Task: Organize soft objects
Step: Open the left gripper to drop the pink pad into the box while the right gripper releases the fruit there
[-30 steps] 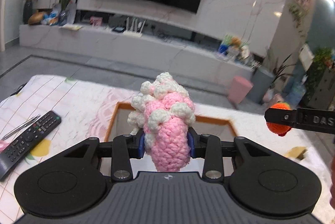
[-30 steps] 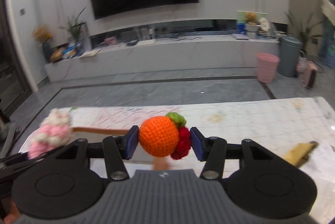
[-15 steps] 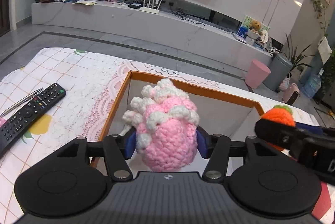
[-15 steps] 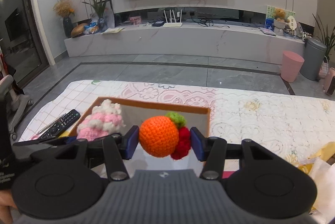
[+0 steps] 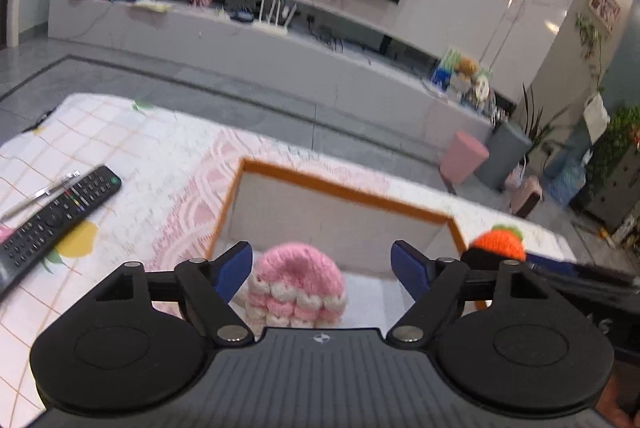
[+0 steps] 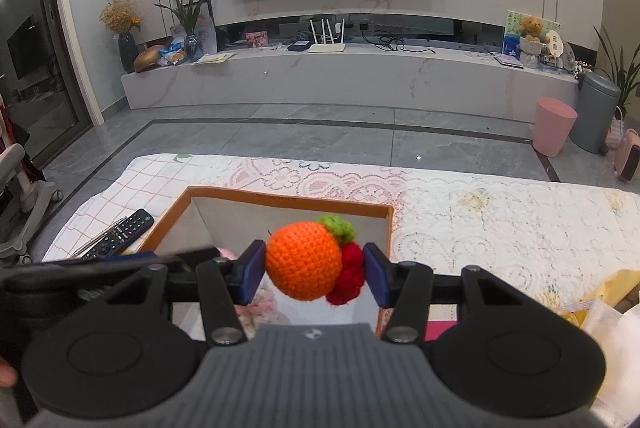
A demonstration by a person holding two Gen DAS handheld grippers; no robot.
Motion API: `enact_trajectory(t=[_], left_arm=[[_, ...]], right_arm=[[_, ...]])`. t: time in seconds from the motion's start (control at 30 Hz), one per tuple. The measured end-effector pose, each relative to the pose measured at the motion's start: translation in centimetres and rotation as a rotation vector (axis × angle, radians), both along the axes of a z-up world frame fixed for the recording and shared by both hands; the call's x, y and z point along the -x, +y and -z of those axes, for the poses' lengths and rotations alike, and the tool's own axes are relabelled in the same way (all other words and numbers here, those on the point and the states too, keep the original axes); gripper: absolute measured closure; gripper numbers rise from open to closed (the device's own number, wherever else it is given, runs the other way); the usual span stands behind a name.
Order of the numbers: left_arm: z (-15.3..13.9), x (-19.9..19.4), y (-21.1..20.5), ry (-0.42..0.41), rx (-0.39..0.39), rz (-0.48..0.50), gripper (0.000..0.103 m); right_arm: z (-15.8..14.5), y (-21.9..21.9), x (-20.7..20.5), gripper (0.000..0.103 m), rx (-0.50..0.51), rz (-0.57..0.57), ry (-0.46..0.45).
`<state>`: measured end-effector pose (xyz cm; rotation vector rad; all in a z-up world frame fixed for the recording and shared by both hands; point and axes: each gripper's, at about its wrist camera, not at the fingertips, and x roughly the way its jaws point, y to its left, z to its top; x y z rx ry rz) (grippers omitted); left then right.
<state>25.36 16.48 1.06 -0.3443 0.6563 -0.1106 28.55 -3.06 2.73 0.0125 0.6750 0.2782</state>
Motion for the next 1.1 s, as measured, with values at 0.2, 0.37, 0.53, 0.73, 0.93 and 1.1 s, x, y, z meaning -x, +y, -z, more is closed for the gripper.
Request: enact_trajectory(t=[0.2,0.37,0.53,0.73,0.93,1.1], left_arm=[[-0.9,1.1,2.3,-0.029,-0.013,-0.119,0.009],[-0.6,0.8,3.3,-0.013,-0.054,-0.153,0.008],[0.0,0.3,3.6,0.012,-0.056,-0.152,0.009],[0.2,0.3,3.4,0.017,-0.084,-0.137,0.009],[0.3,0.4,3.7,0.011,-0.079,-0.141,0.009],[0.2,0.4,3.7,0.011,-0.079,-0.142,0.009]], right_arm=[[0.4,1.4,0.1,0.051,0.055,-0.025,0.021],[1.5,4.3,0.1,0.051,0.115,-0.090,0.053],[3.5,7.6,-0.5,0.051,0.214,-0.137,0.100],[6.6,10.1,-1.3,0.050,0.322,-0.152,0.175],[8.3,10.8,-1.2,0.051,0.382,-0.145,0.214],[8.1,10.6,-0.5,0.047,0.397,-0.163,0.174]])
